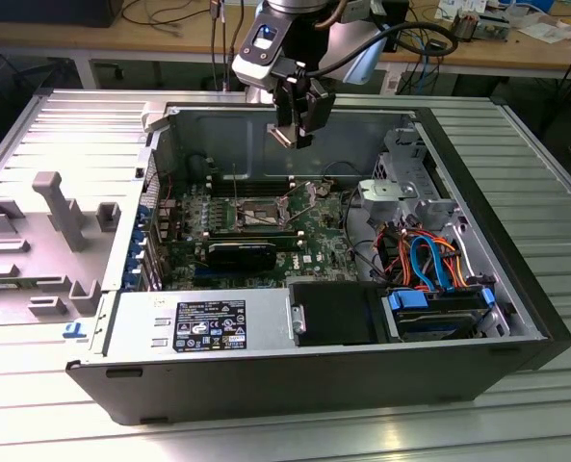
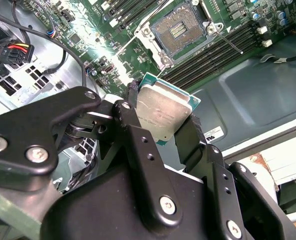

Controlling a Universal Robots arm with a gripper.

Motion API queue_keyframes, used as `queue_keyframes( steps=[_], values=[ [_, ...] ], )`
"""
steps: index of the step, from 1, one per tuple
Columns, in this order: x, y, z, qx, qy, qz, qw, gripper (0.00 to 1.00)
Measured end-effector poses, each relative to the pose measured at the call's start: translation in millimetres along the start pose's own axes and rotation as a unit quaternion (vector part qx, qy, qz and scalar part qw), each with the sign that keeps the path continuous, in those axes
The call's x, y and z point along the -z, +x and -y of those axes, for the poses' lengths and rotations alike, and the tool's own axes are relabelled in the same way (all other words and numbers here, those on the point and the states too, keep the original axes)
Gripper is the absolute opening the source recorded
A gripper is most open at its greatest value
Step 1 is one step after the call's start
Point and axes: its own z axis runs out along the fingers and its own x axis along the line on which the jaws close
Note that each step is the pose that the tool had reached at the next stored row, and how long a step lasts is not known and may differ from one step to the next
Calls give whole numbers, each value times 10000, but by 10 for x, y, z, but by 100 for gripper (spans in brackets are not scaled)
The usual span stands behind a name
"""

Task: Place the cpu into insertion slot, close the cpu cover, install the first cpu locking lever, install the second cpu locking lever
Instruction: 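Place the cpu into insertion slot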

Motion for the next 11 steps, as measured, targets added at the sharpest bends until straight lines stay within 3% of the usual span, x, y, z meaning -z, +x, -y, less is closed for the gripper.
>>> queue_keyframes(
  steps=[7,11],
  values=[
    [-1,0,0,-34,-1,3,10000,54],
    [-13,0,1,-316,-5,24,9995,54]
  ],
)
